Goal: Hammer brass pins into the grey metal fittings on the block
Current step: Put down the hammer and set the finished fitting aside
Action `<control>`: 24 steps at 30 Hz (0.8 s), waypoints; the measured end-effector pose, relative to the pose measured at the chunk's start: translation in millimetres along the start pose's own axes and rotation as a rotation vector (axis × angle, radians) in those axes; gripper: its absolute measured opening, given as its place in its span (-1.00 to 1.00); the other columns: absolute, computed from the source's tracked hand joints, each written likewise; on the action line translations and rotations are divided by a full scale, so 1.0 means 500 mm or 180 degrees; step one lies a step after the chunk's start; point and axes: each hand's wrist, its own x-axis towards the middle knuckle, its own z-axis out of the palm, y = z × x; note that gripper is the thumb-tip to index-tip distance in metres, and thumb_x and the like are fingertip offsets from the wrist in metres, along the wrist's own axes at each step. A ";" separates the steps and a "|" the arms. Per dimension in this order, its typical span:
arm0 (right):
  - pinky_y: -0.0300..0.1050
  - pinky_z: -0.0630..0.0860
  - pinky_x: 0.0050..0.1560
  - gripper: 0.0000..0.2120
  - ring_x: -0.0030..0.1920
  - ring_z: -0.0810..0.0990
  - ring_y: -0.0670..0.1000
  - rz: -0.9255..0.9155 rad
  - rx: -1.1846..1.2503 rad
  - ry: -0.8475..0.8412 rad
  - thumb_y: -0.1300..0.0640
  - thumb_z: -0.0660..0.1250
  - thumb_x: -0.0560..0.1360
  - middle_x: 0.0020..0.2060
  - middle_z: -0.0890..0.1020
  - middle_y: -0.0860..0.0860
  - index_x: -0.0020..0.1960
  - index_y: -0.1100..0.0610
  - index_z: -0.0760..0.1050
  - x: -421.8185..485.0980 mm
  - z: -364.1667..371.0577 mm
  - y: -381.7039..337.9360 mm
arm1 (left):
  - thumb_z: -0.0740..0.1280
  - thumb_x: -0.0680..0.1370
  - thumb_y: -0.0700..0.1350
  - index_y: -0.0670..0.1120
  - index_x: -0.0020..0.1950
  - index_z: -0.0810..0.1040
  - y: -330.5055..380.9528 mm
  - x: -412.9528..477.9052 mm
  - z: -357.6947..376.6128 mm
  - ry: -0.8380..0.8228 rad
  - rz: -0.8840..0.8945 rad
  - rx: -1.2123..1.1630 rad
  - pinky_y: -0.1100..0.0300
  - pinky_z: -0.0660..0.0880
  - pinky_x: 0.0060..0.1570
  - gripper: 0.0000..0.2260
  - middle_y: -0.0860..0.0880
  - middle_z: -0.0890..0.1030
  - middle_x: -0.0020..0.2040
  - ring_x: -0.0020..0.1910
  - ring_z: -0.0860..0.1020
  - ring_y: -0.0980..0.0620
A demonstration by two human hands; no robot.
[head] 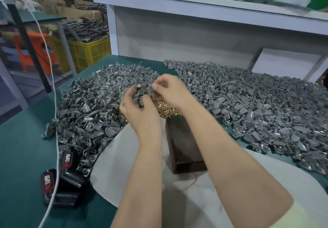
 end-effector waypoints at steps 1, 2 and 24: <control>-0.02 0.60 -0.02 -0.88 -0.16 0.64 0.03 0.0090 0.0324 0.0053 0.22 0.27 0.56 -0.17 0.62 0.05 -0.15 0.08 0.45 -0.014 -0.026 0.009 | 0.22 0.57 -0.25 0.01 0.19 0.50 0.000 -0.002 0.002 -0.0187 0.0072 0.0064 0.32 0.42 0.13 -0.74 0.00 0.45 0.23 0.06 0.47 0.24; -0.03 0.61 -0.04 -0.88 -0.18 0.64 0.04 0.0147 0.0572 0.0110 0.26 0.27 0.55 -0.19 0.62 0.07 -0.15 0.11 0.46 -0.036 -0.052 0.016 | 0.22 0.58 -0.24 -0.01 0.18 0.52 -0.002 -0.005 0.005 -0.0406 0.0128 0.0141 0.35 0.42 0.10 -0.77 0.00 0.52 0.18 0.01 0.48 0.27; -0.10 0.49 -0.02 -0.82 -0.10 0.53 0.11 0.1010 -0.2296 -0.0252 0.11 0.39 0.42 -0.09 0.57 0.06 -0.09 0.19 0.48 0.014 -0.005 0.092 | 0.36 0.52 -0.29 -0.15 -0.10 0.51 -0.003 -0.006 0.006 -0.0223 -0.0556 -0.0988 0.40 0.52 -0.20 -0.93 -0.15 0.57 -0.07 -0.12 0.57 0.03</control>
